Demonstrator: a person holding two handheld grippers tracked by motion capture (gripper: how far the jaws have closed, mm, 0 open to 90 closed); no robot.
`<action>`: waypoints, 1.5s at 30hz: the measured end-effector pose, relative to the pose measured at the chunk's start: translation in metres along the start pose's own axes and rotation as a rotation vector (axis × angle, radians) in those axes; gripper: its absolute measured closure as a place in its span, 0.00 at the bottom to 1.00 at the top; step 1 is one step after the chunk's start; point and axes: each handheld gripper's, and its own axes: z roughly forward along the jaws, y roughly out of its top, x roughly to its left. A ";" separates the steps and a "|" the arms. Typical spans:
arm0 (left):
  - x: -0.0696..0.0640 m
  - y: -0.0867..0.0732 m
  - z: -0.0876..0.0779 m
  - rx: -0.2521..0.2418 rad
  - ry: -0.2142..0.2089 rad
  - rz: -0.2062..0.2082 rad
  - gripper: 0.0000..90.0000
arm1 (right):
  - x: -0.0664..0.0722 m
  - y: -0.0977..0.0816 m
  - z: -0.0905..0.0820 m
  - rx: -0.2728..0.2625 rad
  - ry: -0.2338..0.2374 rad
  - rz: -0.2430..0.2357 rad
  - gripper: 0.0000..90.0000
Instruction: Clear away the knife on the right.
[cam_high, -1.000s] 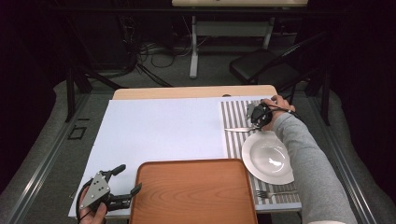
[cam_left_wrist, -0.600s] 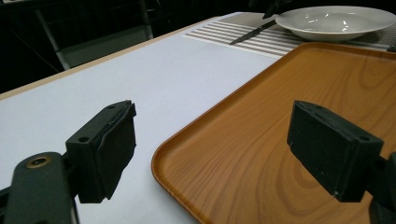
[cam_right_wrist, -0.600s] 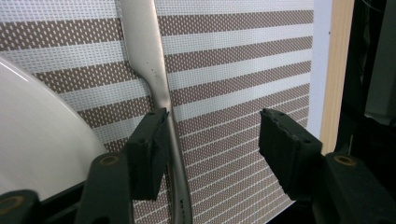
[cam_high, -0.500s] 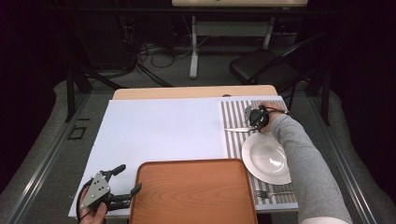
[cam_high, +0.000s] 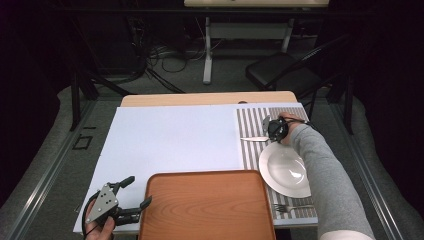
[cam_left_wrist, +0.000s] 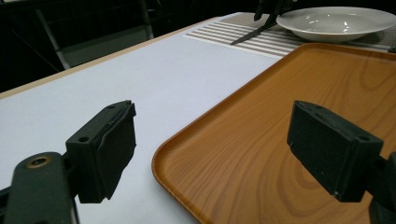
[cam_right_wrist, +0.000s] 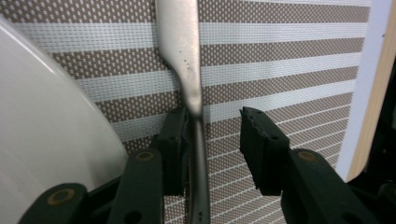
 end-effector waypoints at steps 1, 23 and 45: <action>0.000 0.000 0.000 0.000 0.002 -0.001 0.17 | 0.000 -0.001 0.001 0.005 0.007 -0.009 0.71; 0.001 0.000 0.000 -0.005 0.006 0.001 0.17 | -0.001 -0.003 0.008 0.006 0.045 -0.021 0.80; 0.000 0.000 0.001 -0.003 0.003 0.002 0.17 | -0.004 -0.005 0.010 -0.020 0.091 -0.027 0.88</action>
